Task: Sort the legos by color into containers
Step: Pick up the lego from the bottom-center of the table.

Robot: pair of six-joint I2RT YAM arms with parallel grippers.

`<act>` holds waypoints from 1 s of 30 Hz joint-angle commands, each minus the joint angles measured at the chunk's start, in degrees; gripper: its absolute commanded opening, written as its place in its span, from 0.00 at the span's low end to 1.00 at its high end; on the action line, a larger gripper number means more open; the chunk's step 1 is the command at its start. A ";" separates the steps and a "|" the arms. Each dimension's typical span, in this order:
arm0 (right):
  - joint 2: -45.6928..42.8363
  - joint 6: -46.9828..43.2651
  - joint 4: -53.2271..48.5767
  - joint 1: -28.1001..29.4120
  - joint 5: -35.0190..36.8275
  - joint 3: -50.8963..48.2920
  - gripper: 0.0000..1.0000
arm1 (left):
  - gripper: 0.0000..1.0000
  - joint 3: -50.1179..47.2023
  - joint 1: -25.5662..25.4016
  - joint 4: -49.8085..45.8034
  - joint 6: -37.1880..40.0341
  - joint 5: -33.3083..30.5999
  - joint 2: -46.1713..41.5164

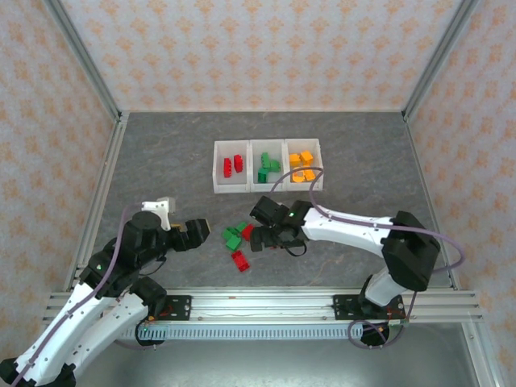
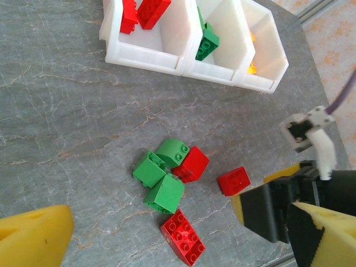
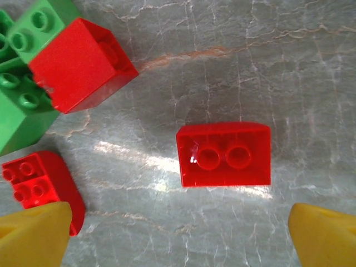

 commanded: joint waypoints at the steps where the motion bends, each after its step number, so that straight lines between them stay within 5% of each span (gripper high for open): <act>1: 3.50 -4.00 2.19 -0.47 0.81 -0.36 0.97 | 0.99 -0.35 -0.35 1.22 0.35 0.16 -1.30; 16: 10.14 -10.44 4.16 -1.99 7.37 0.26 0.80 | 0.99 -0.57 -0.40 0.97 -0.50 0.61 -2.48; 30: 10.02 -12.46 -2.32 -1.45 11.44 7.08 0.39 | 0.99 -0.58 -0.40 1.25 -0.97 0.42 -3.04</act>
